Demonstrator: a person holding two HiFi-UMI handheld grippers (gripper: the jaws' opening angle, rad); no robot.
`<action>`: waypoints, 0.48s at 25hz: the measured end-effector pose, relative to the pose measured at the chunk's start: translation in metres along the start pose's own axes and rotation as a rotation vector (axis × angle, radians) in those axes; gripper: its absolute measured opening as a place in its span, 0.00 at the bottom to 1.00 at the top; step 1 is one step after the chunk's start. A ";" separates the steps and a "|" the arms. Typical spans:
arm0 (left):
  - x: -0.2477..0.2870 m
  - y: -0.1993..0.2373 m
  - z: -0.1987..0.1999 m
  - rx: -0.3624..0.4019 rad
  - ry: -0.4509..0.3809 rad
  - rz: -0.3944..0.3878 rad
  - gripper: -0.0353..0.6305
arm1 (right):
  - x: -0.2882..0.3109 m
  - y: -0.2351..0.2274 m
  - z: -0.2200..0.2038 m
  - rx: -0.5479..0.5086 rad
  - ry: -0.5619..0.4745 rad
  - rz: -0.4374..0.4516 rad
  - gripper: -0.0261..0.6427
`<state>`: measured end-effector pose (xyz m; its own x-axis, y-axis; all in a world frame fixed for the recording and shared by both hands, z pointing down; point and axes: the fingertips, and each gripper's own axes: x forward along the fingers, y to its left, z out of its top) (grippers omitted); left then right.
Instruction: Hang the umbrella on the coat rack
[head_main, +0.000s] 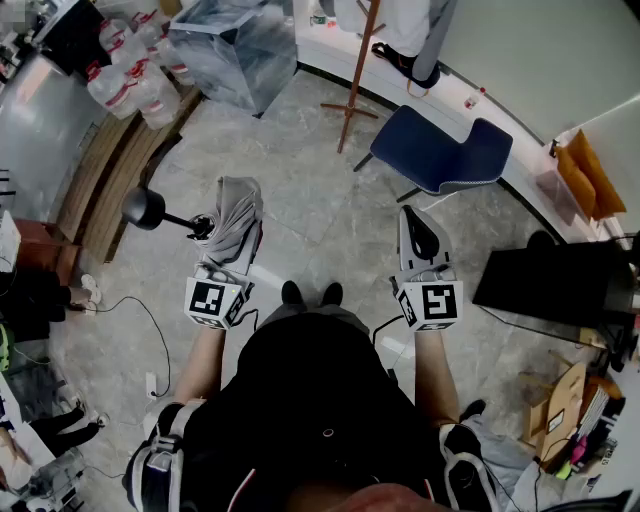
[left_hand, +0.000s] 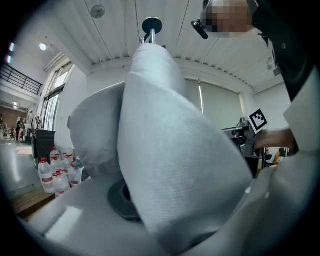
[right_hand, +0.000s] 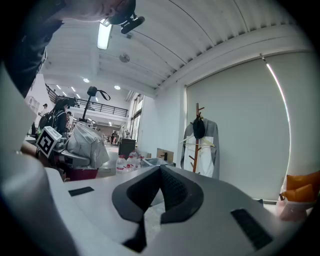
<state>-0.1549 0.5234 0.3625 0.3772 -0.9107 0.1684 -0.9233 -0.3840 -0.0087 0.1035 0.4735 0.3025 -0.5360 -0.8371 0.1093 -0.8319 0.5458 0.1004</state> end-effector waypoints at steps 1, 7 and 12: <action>-0.001 0.000 -0.001 -0.001 0.001 0.000 0.19 | 0.000 0.002 0.000 -0.002 0.000 0.002 0.04; 0.001 0.004 -0.002 0.001 0.005 -0.010 0.19 | 0.005 0.004 -0.004 -0.005 0.007 0.003 0.04; 0.001 0.012 -0.001 0.005 0.010 -0.021 0.19 | 0.010 0.012 -0.004 -0.003 0.015 0.009 0.04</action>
<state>-0.1657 0.5184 0.3640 0.3956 -0.9009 0.1785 -0.9148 -0.4038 -0.0103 0.0890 0.4719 0.3090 -0.5410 -0.8317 0.1249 -0.8267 0.5532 0.1026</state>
